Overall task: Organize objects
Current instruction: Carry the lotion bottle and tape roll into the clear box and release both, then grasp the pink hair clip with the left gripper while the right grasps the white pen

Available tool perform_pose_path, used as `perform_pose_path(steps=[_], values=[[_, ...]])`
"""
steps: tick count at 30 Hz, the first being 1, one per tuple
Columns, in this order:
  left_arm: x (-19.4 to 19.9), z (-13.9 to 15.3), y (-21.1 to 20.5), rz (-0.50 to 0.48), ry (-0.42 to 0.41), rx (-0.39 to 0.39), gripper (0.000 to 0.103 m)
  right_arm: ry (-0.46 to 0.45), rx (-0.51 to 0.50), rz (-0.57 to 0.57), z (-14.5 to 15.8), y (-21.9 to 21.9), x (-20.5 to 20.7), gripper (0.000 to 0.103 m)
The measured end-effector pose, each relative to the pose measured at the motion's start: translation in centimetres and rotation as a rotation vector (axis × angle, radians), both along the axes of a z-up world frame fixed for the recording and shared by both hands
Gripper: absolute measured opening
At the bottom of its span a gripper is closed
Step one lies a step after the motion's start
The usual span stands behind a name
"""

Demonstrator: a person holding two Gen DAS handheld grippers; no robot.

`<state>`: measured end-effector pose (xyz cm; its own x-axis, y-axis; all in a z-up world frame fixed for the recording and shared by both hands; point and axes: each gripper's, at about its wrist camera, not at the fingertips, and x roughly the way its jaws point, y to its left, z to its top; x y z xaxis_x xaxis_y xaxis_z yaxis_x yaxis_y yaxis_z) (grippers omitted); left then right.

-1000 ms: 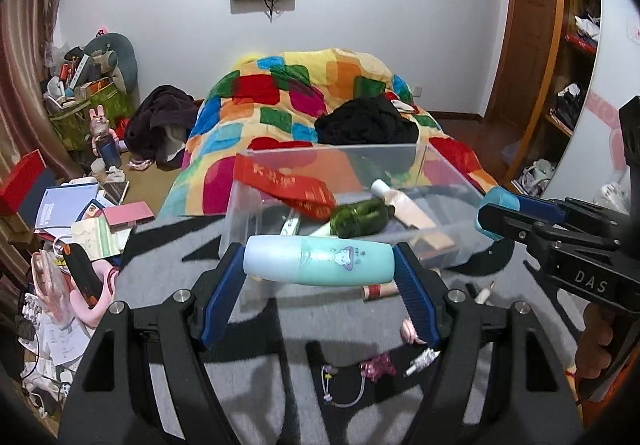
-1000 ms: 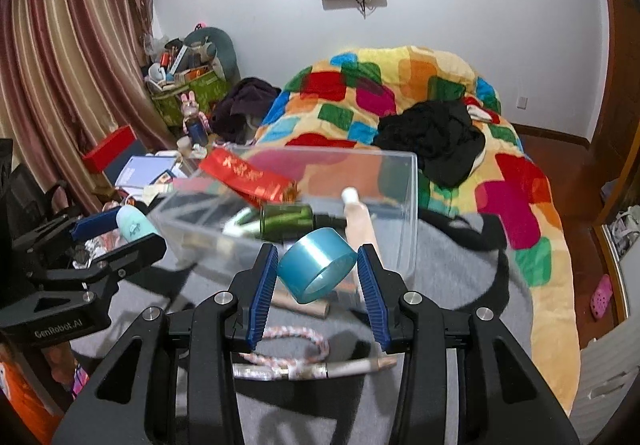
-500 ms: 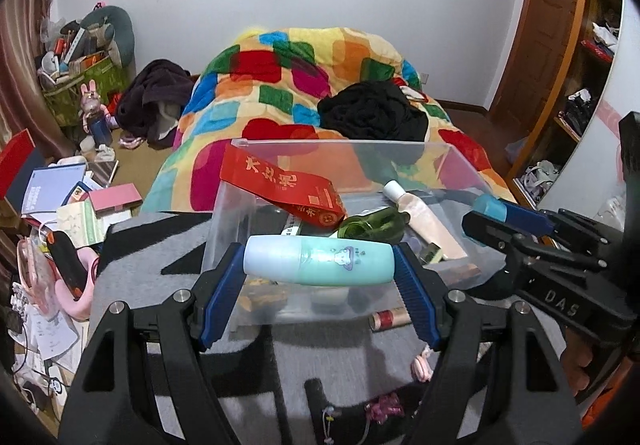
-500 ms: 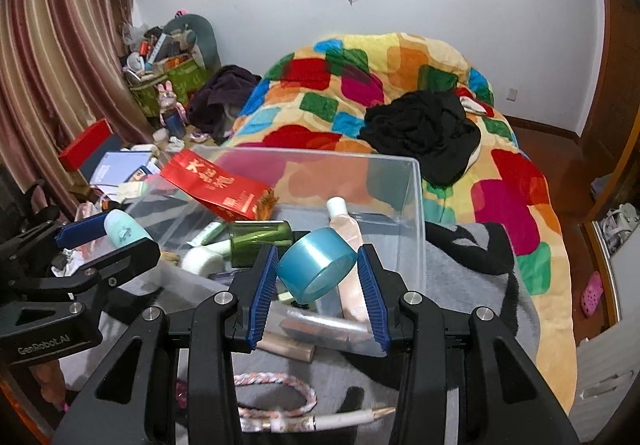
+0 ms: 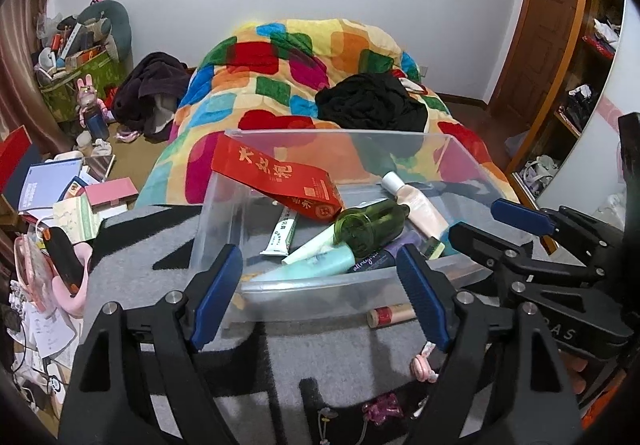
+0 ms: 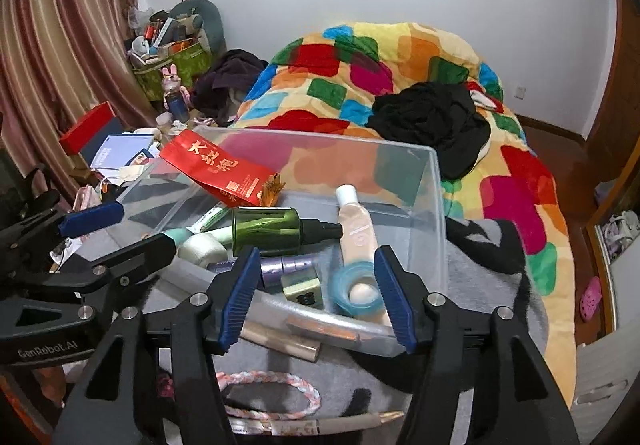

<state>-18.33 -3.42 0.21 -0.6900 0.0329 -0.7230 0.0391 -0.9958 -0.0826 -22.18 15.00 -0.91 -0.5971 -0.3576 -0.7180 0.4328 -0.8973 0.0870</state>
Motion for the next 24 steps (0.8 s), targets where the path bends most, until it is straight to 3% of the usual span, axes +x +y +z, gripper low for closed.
perform_pose_path(steps=[11,13,16,21,24], values=[[3.5,0.4,1.1,-0.062,0.001,0.004,0.083,0.035,0.038,0.045,0.4,3.1,3.7,0.059],[4.2,-0.3,1.6,-0.082,-0.017,-0.005,0.083,0.032,0.062,0.055,-0.1,3.7,4.4,0.06],[5.6,-1.4,2.3,-0.116,-0.045,-0.035,0.083,0.035,0.11,0.087,-1.3,4.2,5.7,0.069],[7.2,-4.1,2.9,-0.15,-0.12,-0.088,0.083,0.036,0.212,0.189,-3.6,4.0,7.4,0.072],[7.7,-5.5,2.7,-0.141,-0.159,-0.08,0.083,0.032,0.243,0.234,-4.4,3.5,7.6,0.073]])
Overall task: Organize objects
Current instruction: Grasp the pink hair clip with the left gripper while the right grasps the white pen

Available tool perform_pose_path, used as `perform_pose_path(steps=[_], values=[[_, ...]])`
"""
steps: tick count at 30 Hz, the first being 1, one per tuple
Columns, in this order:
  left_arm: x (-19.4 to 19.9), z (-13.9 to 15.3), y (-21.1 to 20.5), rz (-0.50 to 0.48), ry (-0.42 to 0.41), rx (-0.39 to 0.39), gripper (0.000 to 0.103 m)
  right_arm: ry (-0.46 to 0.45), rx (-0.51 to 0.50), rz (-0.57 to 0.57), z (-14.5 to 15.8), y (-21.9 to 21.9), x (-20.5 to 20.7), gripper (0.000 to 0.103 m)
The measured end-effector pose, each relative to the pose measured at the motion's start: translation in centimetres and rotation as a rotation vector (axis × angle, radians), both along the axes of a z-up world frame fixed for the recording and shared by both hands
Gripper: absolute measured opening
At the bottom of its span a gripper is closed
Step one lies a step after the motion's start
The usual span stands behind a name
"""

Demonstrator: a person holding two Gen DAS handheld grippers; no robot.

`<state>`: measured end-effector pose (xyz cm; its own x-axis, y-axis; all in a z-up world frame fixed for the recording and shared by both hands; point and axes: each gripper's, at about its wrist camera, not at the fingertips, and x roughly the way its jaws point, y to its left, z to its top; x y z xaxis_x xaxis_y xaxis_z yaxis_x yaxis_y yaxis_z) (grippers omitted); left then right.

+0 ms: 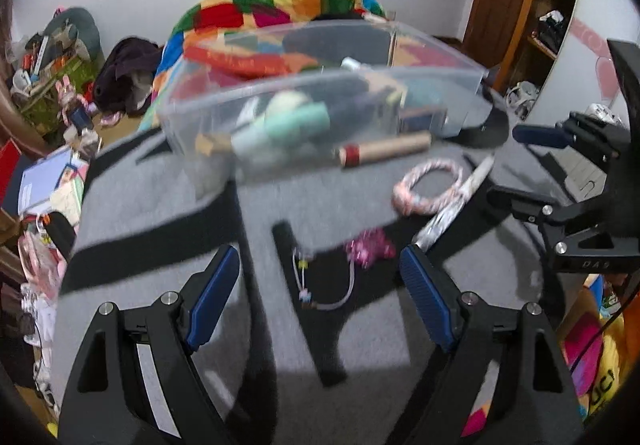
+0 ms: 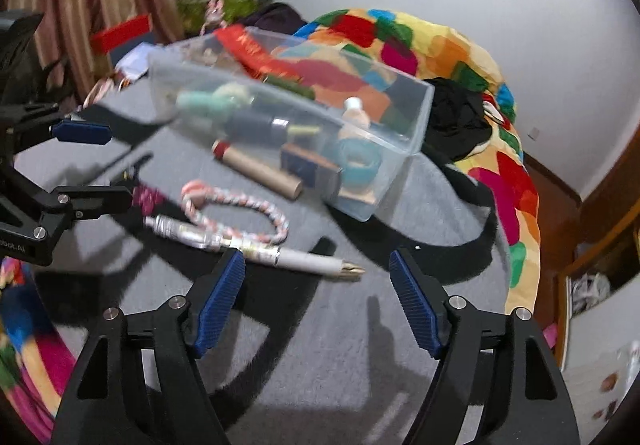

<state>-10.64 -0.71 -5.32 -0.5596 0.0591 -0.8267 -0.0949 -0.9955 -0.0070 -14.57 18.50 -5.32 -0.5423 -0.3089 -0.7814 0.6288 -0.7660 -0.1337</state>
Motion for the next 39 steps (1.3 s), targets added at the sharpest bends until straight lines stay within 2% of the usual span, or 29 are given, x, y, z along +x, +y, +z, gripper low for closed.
perform_pose_path(steps=[4,8,12,14,15,17,20,23,25,28,30,33,39], values=[[-0.1,-1.1,-0.4,0.009,-0.034,0.015,0.083,-0.021,0.034,0.049,-0.7,-1.1,-1.0,0.08],[-0.4,-1.2,-0.5,0.015,-0.031,0.025,0.083,-0.064,0.047,0.097,-1.3,-1.7,-2.0,0.081],[-1.0,-1.0,-0.7,0.031,-0.024,0.045,0.083,-0.153,0.026,0.12,-1.5,-1.7,-3.4,0.078],[-1.3,-1.0,-0.8,0.037,-0.02,0.054,0.083,-0.198,0.003,0.147,-1.4,-1.6,-3.5,0.06],[-1.3,-1.0,-0.8,0.041,-0.014,0.056,0.082,-0.206,0.002,0.155,-1.3,-1.6,-3.4,0.055],[-1.2,-1.0,-0.7,0.043,-0.009,0.054,0.079,-0.206,0.01,0.169,-1.2,-1.7,-2.8,0.038],[-1.1,-0.9,-0.9,0.046,-0.002,0.055,0.073,-0.193,0.029,0.154,-1.0,-1.6,-2.2,0.023],[-1.0,-0.8,-1.2,0.062,0.005,0.071,0.068,-0.21,0.004,0.126,-0.6,-0.6,-1.6,0.015],[-0.9,-0.8,-1.3,0.07,0.012,0.079,0.064,-0.224,-0.012,0.107,-0.6,0.4,-0.9,0.014],[-0.7,-0.8,-0.7,0.05,0.029,0.071,0.051,-0.232,-0.021,0.095,-0.5,1.6,0.1,0.012],[-0.5,-0.8,0.0,0.026,0.037,0.057,0.038,-0.243,-0.036,0.099,-0.4,2.1,0.9,0.011],[-0.4,-0.8,0.6,0.0,0.041,0.061,0.028,-0.24,-0.042,0.107,-0.5,2.0,1.5,0.011],[-0.4,-0.5,0.8,-0.024,0.013,0.105,0.026,-0.215,-0.044,0.093,-0.8,0.1,0.9,0.015]])
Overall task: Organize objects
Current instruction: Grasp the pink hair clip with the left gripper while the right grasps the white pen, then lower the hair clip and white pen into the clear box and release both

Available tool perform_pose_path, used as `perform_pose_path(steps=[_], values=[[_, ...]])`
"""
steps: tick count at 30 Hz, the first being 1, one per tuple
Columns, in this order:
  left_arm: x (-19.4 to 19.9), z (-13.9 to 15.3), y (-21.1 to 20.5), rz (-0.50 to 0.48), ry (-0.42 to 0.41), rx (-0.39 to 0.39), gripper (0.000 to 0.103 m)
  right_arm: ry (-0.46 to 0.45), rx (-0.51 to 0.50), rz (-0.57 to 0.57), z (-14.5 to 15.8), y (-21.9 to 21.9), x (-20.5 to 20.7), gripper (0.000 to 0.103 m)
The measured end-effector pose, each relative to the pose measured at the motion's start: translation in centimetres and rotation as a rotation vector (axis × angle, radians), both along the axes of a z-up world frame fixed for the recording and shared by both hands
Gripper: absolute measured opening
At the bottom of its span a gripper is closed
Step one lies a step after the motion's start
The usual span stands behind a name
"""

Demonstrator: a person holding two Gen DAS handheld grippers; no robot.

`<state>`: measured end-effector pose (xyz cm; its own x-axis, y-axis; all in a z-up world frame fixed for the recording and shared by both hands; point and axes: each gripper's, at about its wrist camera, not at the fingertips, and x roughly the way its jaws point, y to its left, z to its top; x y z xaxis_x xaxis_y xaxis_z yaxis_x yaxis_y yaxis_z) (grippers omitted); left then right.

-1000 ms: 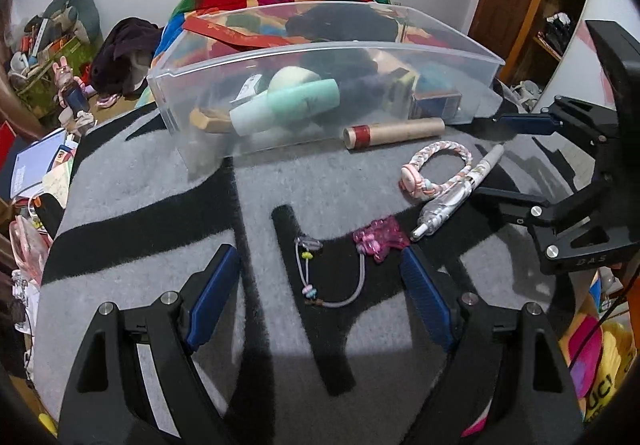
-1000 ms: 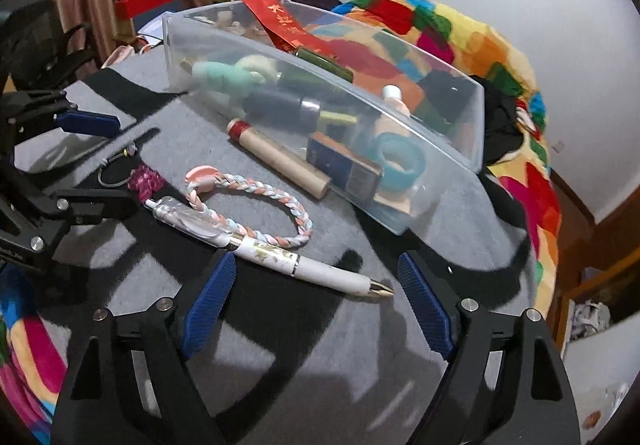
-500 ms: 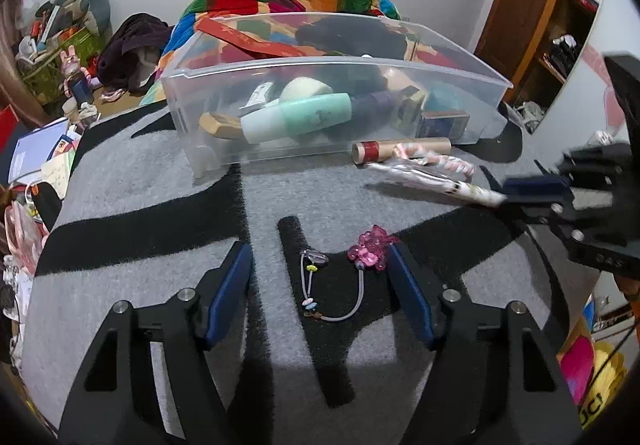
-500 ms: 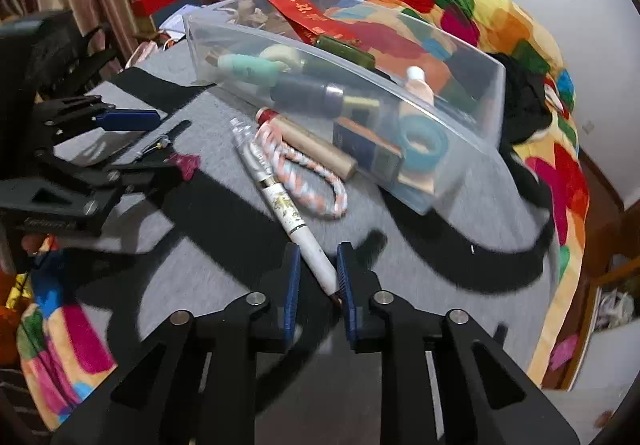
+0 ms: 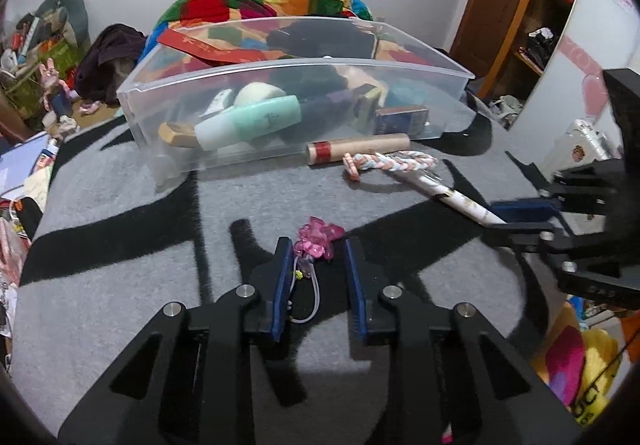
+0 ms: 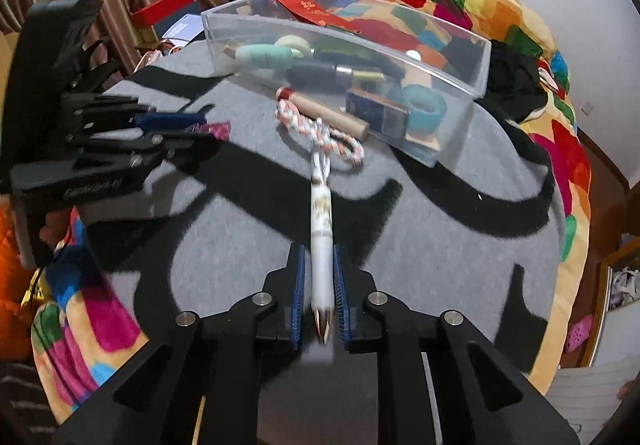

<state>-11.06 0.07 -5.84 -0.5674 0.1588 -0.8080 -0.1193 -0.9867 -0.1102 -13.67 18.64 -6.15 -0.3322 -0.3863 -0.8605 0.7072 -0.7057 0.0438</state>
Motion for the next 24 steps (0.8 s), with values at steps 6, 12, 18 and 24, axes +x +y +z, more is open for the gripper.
perform_pose_path(steps=[6,12,18,24], values=[[-0.4,-0.3,1.0,0.004,0.021,-0.078,0.026,0.002,-0.049,-0.068,-0.3,-0.4,-0.8,0.016],[-0.3,-0.3,0.9,0.02,0.041,-0.07,0.02,-0.044,-0.104,-0.125,-0.1,0.7,-0.3,0.01],[1.5,0.2,0.4,0.029,0.043,-0.039,0.02,-0.048,-0.132,-0.159,0.4,2.5,1.4,0.01],[2.8,1.8,0.0,0.051,0.079,-0.023,0.02,0.001,-0.193,-0.197,2.5,4.5,2.3,0.01]])
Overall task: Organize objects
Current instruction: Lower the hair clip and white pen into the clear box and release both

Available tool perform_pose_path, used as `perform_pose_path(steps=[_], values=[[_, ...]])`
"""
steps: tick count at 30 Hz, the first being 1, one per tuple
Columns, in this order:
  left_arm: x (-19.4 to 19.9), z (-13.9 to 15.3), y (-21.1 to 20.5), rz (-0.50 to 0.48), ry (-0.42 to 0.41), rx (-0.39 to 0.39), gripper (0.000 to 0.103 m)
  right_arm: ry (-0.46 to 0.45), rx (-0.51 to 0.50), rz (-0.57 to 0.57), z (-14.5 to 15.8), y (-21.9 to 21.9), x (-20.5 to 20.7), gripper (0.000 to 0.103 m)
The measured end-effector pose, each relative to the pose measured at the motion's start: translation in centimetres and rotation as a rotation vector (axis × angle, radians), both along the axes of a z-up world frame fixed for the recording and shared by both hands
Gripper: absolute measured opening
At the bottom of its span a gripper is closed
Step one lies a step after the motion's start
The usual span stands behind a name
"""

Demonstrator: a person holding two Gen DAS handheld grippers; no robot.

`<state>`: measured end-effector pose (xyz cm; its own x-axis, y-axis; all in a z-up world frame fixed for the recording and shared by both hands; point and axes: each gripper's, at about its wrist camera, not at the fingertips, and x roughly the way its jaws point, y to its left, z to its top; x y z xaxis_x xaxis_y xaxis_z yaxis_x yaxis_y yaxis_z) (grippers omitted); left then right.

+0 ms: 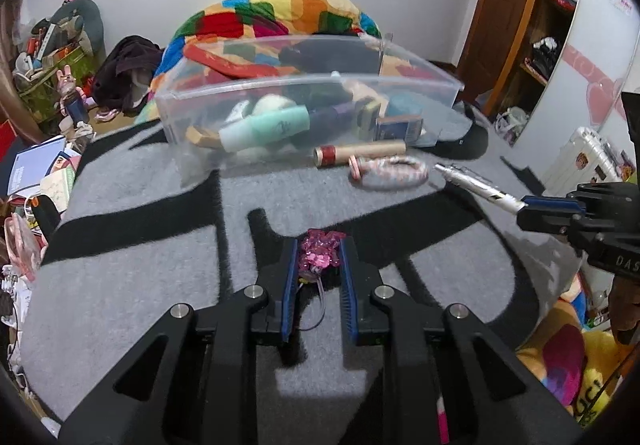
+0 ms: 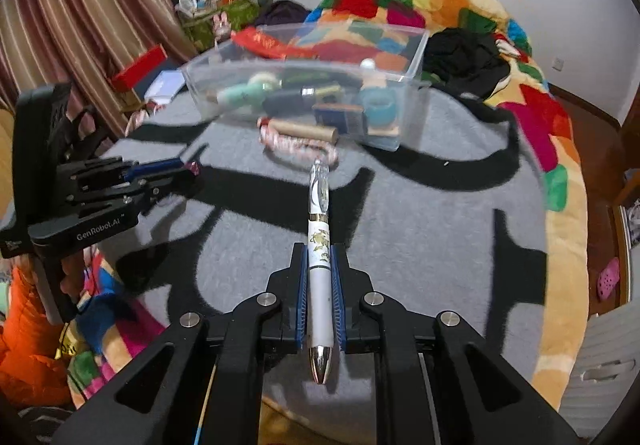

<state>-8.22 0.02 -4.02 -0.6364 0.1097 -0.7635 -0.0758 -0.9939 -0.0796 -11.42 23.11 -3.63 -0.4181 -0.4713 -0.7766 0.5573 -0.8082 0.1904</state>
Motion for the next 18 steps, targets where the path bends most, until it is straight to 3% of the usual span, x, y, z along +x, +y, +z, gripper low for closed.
perform_pose_path(steps=[11,18], values=[[0.1,5.2,-0.4,0.012,0.134,-0.007,0.02,0.108,-0.111,-0.017,4.6,-0.6,-1.4,0.01],[-2.1,6.0,-0.5,0.007,0.148,-0.014,0.02,0.111,-0.115,-0.037,5.2,-2.7,-4.2,0.01]])
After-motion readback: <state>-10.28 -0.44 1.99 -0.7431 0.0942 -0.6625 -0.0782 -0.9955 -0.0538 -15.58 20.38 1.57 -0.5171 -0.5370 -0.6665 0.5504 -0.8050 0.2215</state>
